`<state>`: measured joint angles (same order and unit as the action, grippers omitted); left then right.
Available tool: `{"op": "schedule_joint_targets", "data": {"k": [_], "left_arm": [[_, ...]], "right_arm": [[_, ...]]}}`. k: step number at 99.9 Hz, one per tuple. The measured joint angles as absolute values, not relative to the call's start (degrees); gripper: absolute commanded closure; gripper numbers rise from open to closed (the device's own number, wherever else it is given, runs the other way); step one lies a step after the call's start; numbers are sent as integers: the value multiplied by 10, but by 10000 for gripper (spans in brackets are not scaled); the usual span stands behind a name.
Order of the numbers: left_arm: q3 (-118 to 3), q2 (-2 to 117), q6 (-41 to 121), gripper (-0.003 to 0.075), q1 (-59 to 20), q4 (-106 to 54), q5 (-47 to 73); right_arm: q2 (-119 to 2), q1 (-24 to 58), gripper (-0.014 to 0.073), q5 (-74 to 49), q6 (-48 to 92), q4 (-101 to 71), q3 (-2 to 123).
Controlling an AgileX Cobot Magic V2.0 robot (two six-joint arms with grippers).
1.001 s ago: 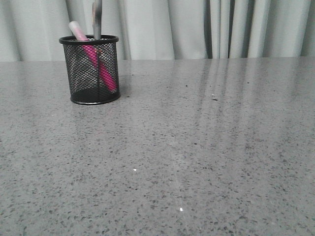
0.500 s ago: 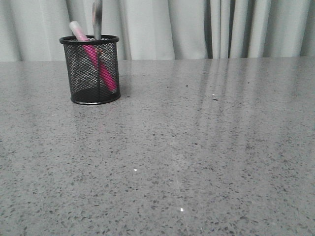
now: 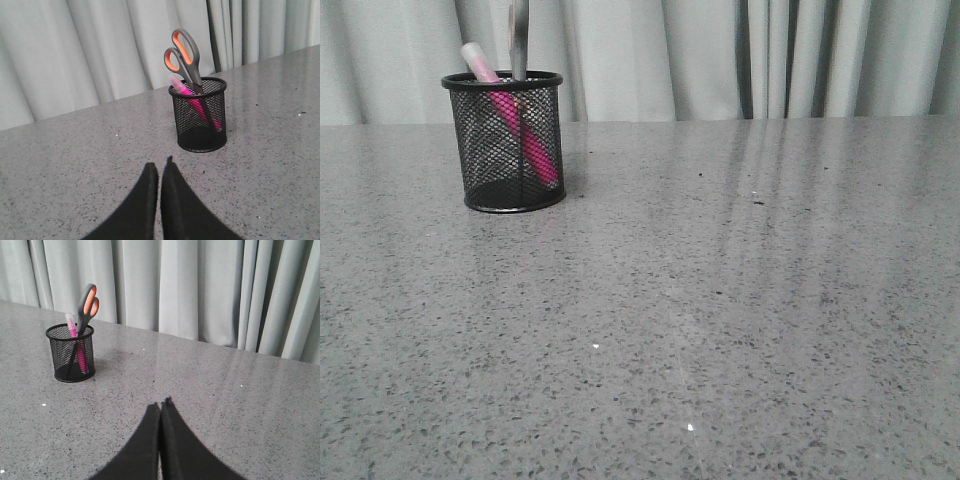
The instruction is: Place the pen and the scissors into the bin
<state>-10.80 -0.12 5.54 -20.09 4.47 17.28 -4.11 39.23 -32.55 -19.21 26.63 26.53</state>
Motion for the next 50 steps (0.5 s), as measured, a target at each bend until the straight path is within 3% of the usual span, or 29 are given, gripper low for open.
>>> {"op": "schedule_joint_targets", "data": {"k": [21,50], "left_arm": [[0,-1,99,732,-102,-51,92],[2,-1,95,732,-49,-66,181]], "right_arm": [[-41,392,656,-325,-192,266,265],[-41,392,656,-325,-192,267,265]]}}
